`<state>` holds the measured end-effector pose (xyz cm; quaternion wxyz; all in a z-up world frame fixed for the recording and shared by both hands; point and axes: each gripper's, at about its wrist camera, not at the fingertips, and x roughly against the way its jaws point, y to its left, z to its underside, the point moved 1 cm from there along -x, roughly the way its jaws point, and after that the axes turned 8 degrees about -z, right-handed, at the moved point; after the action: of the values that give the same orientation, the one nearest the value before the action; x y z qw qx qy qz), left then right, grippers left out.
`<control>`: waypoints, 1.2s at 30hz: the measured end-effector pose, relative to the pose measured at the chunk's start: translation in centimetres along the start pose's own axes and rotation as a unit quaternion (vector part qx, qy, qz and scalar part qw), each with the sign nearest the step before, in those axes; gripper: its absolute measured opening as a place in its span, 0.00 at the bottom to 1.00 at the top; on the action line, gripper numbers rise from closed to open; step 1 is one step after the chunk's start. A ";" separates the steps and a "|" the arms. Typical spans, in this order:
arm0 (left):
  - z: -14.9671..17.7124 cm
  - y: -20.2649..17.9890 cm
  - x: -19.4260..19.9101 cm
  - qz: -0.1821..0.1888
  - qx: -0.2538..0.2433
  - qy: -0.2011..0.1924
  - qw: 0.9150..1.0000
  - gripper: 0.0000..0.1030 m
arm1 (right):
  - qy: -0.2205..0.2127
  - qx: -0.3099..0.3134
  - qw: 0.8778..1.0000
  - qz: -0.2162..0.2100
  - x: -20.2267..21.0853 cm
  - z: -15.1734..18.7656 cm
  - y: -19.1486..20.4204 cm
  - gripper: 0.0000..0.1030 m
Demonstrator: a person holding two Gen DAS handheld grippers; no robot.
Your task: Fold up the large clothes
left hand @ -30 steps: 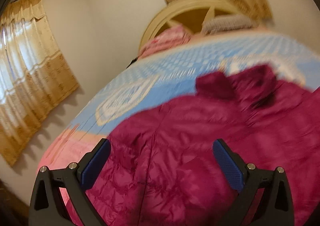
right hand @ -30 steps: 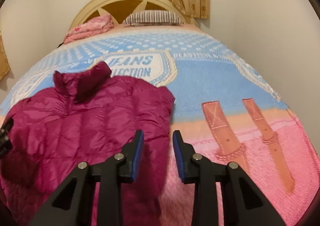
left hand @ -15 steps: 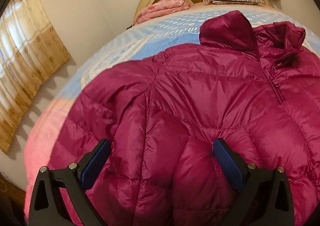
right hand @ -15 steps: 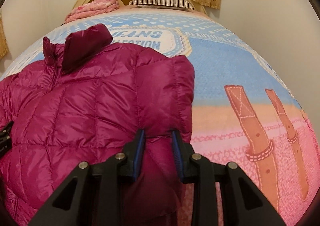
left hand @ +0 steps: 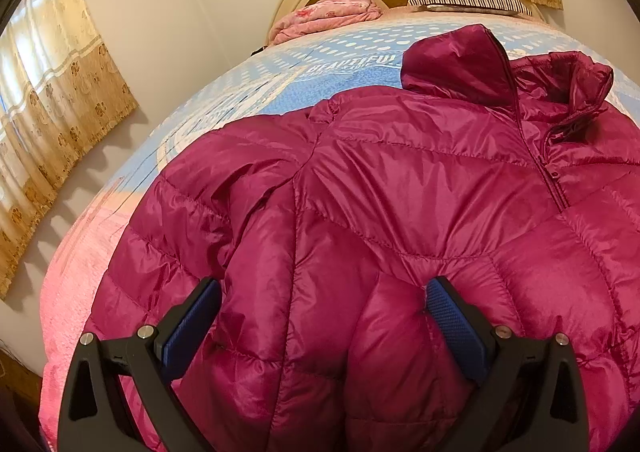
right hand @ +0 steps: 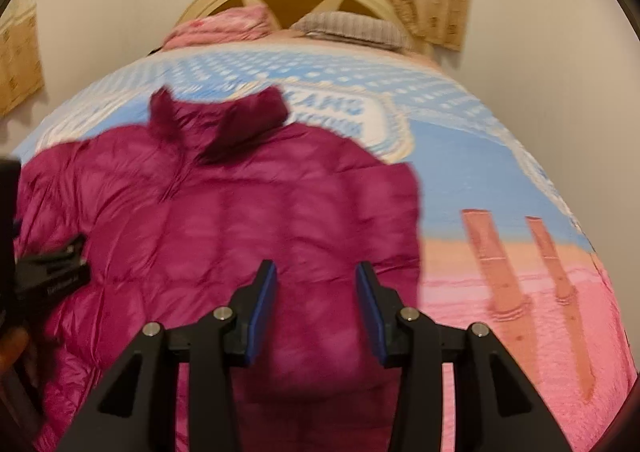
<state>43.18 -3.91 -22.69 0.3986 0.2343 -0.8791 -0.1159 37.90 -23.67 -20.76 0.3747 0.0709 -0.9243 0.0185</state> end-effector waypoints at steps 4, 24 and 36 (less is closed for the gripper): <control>0.1 0.1 0.0 0.004 0.002 0.001 1.000 0.99 | 0.022 0.012 1.000 0.004 -2.2 1.4 1.1 0.43; 0.2 -0.7 0.3 -0.018 -0.011 -0.010 1.000 0.99 | 0.033 0.015 0.999 0.010 -3.8 1.8 1.2 0.43; -1.1 1.7 2.9 -0.002 -0.019 -0.029 0.999 0.99 | 0.038 0.021 0.999 0.010 -2.7 1.4 0.9 0.65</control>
<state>41.82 -3.94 -19.39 0.3770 0.2253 -0.8874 -0.1402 38.71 -22.56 -23.57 0.4078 0.0686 -0.9094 0.0445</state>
